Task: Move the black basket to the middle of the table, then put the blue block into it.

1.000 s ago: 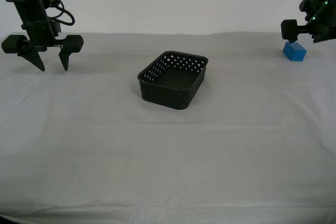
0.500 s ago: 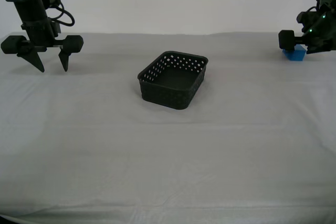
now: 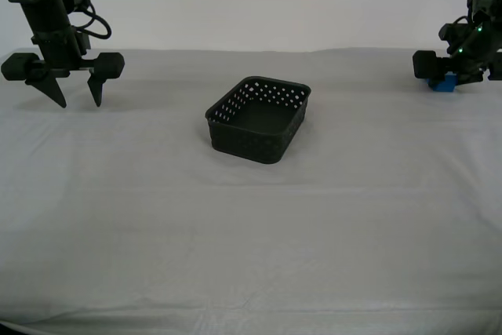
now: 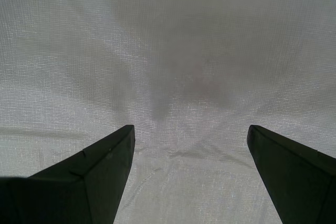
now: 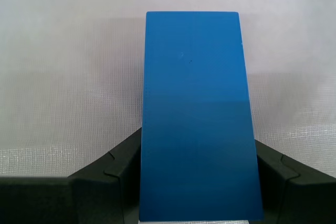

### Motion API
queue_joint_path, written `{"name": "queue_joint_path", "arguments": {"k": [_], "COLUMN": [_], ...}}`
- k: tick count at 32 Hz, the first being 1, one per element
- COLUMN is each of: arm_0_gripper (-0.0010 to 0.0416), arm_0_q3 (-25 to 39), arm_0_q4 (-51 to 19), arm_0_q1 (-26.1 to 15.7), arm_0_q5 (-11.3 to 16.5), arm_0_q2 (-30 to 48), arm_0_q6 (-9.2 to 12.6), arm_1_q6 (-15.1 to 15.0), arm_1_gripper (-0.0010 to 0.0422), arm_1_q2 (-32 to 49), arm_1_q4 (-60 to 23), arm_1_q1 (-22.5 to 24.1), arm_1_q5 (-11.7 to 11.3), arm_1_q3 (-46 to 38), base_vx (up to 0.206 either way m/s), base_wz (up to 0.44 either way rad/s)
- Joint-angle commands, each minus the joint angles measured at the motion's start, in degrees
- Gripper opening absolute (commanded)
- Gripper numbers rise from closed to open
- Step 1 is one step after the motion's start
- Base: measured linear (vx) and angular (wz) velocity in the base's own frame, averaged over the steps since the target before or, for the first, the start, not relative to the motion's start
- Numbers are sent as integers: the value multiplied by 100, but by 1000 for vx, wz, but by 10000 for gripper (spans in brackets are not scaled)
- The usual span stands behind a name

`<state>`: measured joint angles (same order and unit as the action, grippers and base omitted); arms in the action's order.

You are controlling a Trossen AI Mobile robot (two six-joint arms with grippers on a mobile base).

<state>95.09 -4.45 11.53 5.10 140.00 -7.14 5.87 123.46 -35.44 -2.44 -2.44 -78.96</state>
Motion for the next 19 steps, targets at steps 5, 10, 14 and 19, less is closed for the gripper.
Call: {"name": "queue_joint_path", "arguments": {"k": [5, 10, 14, 19], "arm_0_gripper": [-1, -1, -1, -1], "arm_0_q3": [-24, -35, -35, -35], "arm_0_q4": [-577, -1259, -1652, -2006], "arm_0_q1": [-181, -629, -964, -1469], "arm_0_q5": [269, 302, 411, 437], "arm_0_q2": [-645, -1143, -1445, -1779], "arm_0_q6": [-87, -90, -101, -92], "arm_1_q6": [13, 13, 11, 7], "arm_1_gripper": [295, 295, 295, 295], "arm_1_q2": [-2, -2, -2, -2], "arm_1_q4": [44, 96, 122, 131], "arm_1_q1": [4, 11, 15, 20], "arm_1_q5": [4, 7, 7, 7], "arm_1_q3": [2, 11, 11, 13], "base_vx": [0, 0, 0, 0], "base_wz": [0, 0, 0, 0]}}
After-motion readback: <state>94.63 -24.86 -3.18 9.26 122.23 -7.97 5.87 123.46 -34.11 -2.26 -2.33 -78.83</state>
